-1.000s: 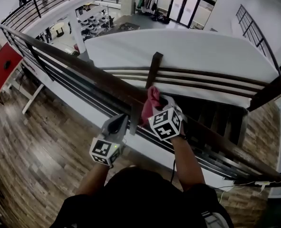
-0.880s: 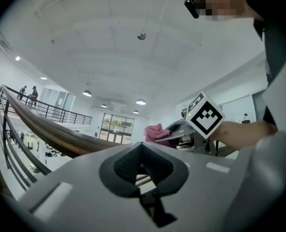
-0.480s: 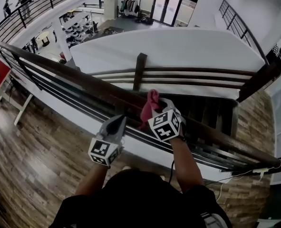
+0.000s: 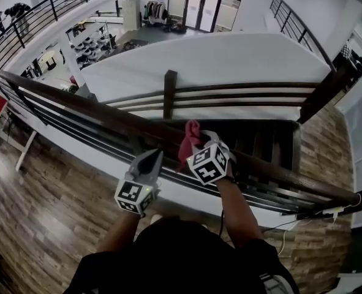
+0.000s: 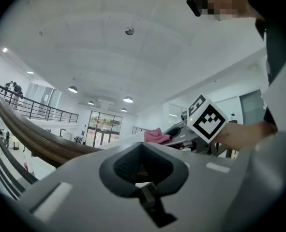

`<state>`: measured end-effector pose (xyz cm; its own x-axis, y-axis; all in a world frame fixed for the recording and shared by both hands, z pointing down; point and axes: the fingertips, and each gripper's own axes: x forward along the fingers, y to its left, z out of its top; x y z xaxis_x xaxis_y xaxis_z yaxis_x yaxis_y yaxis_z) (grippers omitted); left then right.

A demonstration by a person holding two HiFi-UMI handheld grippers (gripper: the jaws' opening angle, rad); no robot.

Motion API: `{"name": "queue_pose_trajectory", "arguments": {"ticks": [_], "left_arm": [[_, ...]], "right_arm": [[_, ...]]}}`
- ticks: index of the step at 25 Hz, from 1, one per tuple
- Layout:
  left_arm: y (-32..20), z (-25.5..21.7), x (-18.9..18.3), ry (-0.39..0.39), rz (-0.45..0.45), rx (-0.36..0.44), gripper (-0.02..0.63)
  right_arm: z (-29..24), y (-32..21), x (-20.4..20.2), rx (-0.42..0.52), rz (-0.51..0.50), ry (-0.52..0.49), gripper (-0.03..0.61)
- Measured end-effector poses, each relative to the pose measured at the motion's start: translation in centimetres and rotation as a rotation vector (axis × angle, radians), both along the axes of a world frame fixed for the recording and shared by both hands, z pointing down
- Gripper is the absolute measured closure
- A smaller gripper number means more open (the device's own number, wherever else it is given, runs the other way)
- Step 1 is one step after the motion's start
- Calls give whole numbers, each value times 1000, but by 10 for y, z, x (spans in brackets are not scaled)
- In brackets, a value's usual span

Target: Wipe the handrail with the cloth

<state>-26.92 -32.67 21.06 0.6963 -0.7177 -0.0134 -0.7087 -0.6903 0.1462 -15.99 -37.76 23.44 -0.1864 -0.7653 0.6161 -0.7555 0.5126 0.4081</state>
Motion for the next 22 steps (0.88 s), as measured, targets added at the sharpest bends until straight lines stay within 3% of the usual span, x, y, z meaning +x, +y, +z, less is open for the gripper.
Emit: {"name": "queue_pose_trajectory", "arguments": {"ticks": [15, 22], "left_arm": [[33, 0, 74, -52, 90, -9, 615], [49, -4, 116, -39, 139, 7, 615]], "right_arm": [[0, 44, 68, 10, 33, -2, 529], [-1, 67, 112, 26, 61, 5, 529]]}}
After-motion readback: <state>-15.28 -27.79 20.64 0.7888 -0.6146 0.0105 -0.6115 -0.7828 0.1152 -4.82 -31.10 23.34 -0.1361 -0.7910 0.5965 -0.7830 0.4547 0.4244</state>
